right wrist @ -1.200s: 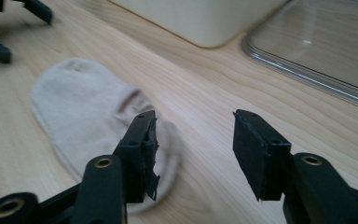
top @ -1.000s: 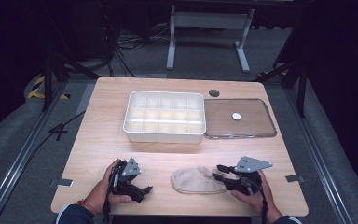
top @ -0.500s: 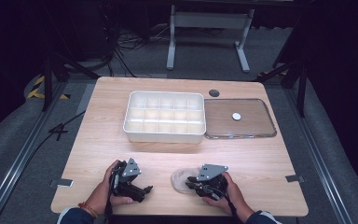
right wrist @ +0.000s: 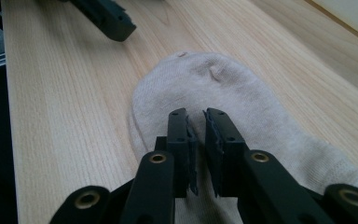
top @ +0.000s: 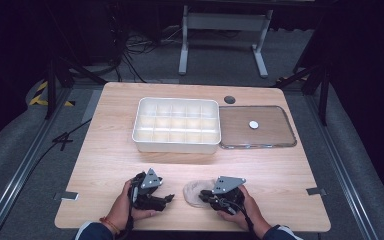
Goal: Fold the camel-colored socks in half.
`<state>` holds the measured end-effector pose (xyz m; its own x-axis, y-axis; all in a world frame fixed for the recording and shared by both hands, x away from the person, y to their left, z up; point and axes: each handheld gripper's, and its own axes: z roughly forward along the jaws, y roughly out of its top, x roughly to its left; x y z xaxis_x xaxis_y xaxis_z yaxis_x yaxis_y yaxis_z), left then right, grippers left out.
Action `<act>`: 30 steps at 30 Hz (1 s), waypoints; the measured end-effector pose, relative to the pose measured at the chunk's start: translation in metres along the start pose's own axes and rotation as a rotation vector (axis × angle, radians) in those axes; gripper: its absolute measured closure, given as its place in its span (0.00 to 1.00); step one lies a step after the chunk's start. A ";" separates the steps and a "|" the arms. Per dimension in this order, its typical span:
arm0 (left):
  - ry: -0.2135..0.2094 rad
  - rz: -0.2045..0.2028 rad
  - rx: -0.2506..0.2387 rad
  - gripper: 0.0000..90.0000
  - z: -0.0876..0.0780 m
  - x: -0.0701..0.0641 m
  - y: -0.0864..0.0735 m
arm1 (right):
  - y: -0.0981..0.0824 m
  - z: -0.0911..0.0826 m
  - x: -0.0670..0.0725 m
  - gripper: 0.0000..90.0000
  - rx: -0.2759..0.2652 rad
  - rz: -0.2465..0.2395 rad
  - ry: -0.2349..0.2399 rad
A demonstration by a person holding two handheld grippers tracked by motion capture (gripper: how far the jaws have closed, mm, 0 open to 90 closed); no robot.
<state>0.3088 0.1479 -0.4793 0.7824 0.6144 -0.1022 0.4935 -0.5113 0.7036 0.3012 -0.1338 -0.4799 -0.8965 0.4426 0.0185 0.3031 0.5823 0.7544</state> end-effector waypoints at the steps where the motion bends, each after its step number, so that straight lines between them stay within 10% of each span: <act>1: -0.015 -0.018 -0.002 0.35 0.001 0.000 0.002 | 0.000 0.000 0.000 0.93 0.001 -0.002 0.006; 8: -0.078 -0.095 -0.072 0.38 0.014 -0.007 0.024 | -0.001 0.000 0.002 0.95 -0.002 -0.018 0.004; 21: -0.018 0.087 0.024 0.41 0.041 -0.035 0.037 | -0.006 -0.005 0.002 0.89 -0.017 -0.040 0.014; 30: -0.056 0.118 0.053 0.53 0.041 -0.036 0.042 | -0.008 -0.010 -0.004 0.89 0.006 -0.023 -0.003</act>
<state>0.3165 0.0792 -0.4754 0.8553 0.5144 -0.0616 0.4155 -0.6099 0.6748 0.2991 -0.1469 -0.4792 -0.9021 0.4316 -0.0007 0.2847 0.5961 0.7507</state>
